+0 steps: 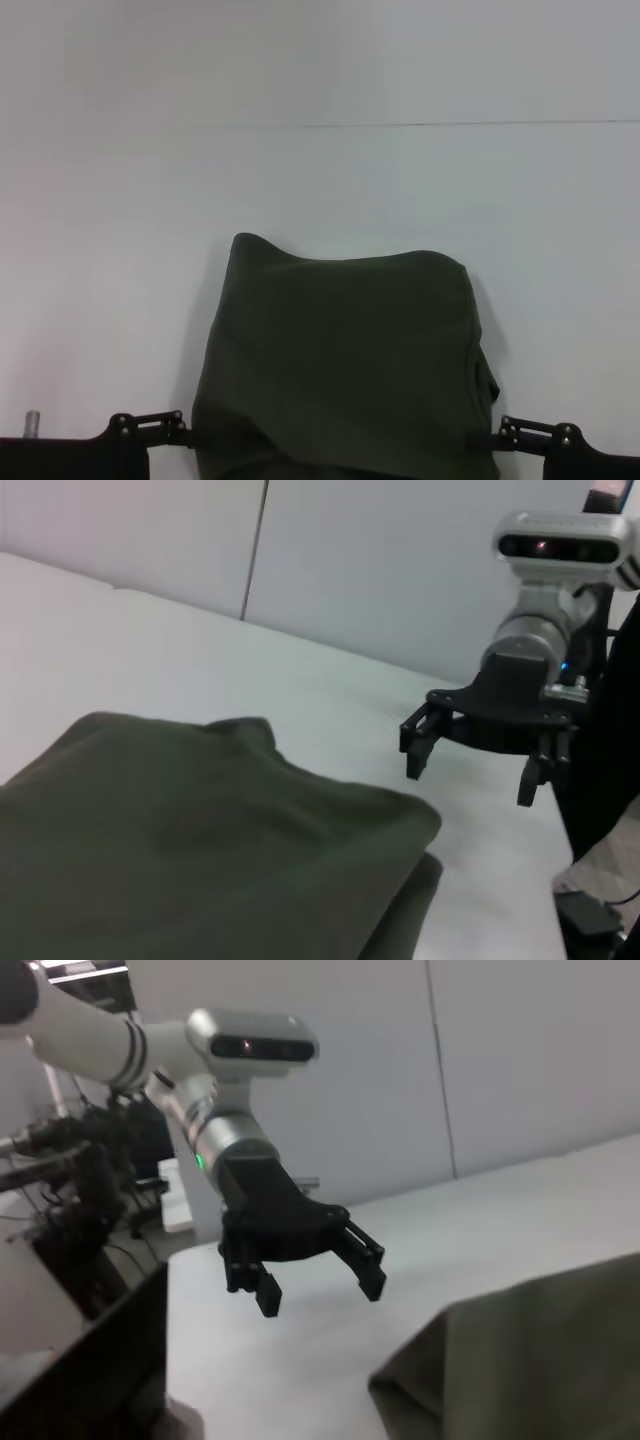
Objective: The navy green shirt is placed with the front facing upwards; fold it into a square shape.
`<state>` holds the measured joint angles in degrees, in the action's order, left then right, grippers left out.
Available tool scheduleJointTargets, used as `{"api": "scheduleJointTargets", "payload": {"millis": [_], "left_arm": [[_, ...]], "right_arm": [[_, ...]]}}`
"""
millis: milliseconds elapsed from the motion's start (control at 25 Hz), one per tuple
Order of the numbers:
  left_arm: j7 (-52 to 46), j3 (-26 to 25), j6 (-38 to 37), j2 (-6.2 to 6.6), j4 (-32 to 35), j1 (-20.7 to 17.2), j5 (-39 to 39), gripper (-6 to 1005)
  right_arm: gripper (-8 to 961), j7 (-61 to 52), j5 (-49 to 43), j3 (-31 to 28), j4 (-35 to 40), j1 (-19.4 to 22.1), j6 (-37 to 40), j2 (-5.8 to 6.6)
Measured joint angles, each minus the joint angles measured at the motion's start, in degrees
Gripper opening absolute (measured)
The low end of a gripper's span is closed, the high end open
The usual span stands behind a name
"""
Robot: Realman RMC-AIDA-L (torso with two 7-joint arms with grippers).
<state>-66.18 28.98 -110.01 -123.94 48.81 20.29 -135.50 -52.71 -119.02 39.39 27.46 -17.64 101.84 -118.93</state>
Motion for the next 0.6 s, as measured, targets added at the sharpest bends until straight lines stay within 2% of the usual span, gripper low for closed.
{"api": "scheduleJointTargets", "payload": {"millis": [40, 160, 440, 600], "left_arm": [[0.03, 0.1, 0.45, -0.03, -0.05, -0.04, -0.21, 929], [0.09, 0.06, 1.79, -0.11, -0.21, -0.13, -0.32, 876], [0.26, -0.24, 5.13, -0.14, -0.77, -0.26, 1.36, 876], [0.28, -0.89, 5.44, -0.16, -1.03, -0.25, 3.32, 876]], "right_arm": [[820, 0.61, 0.02, -0.16, -0.04, 0.41, -0.37, -0.01], [820, 1.67, 0.14, -1.83, 0.01, 1.5, -1.52, -0.02], [820, 4.08, 0.2, -9.05, -0.04, 3.55, -2.47, -0.25], [821, 4.51, 0.2, -10.3, -0.11, 3.54, -2.61, -0.52]]}}
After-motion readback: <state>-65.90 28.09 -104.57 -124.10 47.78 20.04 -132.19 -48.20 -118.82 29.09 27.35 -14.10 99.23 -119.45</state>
